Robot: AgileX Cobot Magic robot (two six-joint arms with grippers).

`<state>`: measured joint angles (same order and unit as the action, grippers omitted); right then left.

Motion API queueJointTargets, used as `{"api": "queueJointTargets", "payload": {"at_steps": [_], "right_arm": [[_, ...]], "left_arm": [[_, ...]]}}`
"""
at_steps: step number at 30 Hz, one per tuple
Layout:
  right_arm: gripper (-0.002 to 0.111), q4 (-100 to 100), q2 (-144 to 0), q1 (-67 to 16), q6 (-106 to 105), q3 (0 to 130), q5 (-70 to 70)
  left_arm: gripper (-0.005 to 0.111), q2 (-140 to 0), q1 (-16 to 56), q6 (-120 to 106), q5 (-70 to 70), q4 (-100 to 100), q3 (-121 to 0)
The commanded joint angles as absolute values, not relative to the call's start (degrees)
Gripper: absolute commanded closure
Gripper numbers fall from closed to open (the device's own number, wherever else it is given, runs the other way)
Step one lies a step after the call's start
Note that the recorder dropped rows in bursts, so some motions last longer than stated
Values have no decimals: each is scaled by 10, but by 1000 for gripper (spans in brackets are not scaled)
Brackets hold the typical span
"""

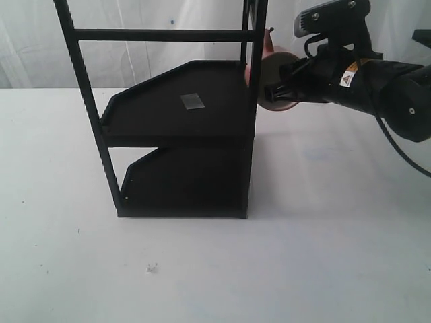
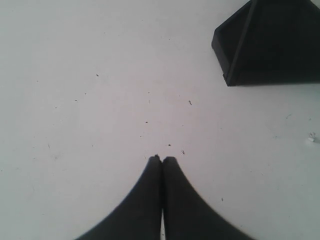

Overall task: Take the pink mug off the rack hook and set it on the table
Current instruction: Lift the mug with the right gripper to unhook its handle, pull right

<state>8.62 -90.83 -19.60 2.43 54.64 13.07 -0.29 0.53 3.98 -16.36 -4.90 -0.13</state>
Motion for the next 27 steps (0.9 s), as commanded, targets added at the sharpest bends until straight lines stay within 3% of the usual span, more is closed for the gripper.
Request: {"api": "queueJointTargets", "payload": {"at_steps": [1,11,27], "right_arm": [[83,84,-908,-200,23,548,140],[108,84,-908,-200,23,548,139],[108,61,-885,-200,0,548,139]], "left_arm": [[107,0,7,40,-163,-53,0],[107,0,7,40,-163,-53,0],[107,0,7,40,-163,-53,0]]}}
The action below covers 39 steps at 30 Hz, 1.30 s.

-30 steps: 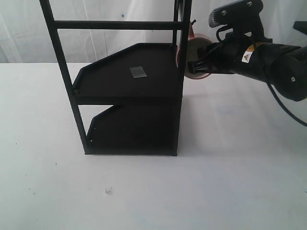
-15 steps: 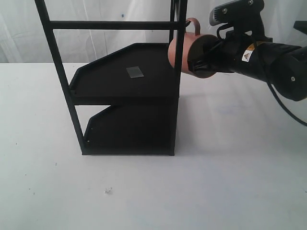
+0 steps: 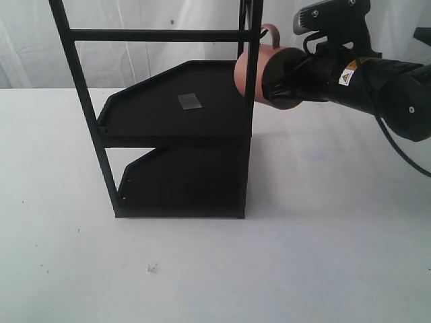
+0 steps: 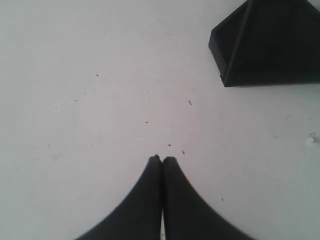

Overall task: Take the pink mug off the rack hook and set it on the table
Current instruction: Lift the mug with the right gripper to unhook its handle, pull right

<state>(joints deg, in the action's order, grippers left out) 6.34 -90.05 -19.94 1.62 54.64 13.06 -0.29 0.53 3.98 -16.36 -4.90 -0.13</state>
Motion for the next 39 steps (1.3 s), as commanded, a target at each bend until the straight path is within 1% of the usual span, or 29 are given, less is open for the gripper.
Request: {"api": "queueJointTargets", "payload": {"at_steps": [1,17,29,35,39], "right_arm": [[108,61,-884,-200,0,548,138],[108,54,-880,-200,-22,548,139],[108,-93,-861,-199,-166,548,144],[108,-94,-851,-199,-167,548,138],[108,-135,-850,-186,-167,548,134]], "left_arm": [[107,0,7,40,-163,-53,0],[107,0,7,40,-163,-53,0],[107,0,7,40,-163,-53,0],[107,0,7,40,-163,-53,0],[107,0,7,40,-163,-53,0]]}}
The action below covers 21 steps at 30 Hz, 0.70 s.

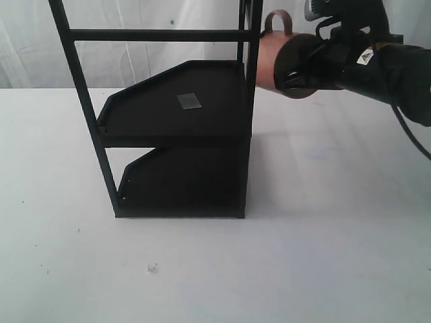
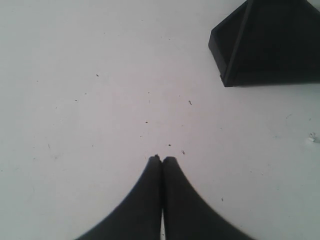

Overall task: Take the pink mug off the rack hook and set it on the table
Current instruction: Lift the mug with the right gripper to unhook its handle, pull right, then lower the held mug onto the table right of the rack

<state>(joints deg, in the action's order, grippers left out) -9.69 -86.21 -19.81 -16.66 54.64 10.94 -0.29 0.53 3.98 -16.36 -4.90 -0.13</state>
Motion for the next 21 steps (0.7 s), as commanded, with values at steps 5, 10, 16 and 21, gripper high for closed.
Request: {"api": "queueJointTargets", "payload": {"at_steps": [5,10,16,21], "right_arm": [[108,-139,-850,-165,-168,548,127],[108,-139,-850,-153,-179,548,100],[108,-138,-845,-153,-187,548,69],[108,-139,-845,-141,-189,548,27]], "left_arm": [[107,0,7,40,-163,-53,0],[107,0,7,40,-163,-53,0],[107,0,7,40,-163,-53,0],[107,0,7,40,-163,-53,0]]}}
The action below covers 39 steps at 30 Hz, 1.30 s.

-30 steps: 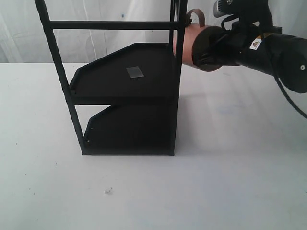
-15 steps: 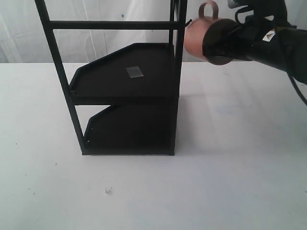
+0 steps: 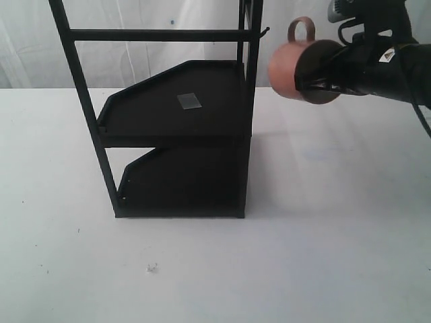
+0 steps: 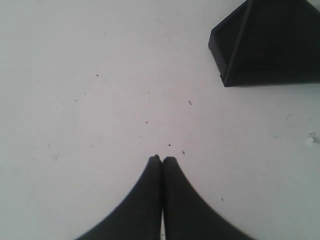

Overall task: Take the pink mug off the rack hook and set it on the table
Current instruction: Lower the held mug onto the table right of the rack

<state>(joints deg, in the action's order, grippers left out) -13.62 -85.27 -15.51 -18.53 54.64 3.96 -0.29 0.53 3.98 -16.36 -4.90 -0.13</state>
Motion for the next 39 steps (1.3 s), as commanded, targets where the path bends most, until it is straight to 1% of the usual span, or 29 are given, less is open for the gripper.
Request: {"api": "queueJointTargets", "payload": {"at_steps": [1,6,15,23,39], "right_arm": [[108,-139,-844,-132,-189,548,14],[108,-134,-841,-96,-193,563,-84],[108,-103,-841,-97,-193,599,-189],[108,-77,-847,-97,-193,600,-253],[108,-45,-888,-97,-190,639,-418]], "left_arm": [[107,0,7,40,-163,-53,0],[107,0,7,40,-163,-53,0],[107,0,7,40,-163,-53,0],[107,0,7,40,-163,-53,0],[107,0,7,40,-163,-53,0]]}}
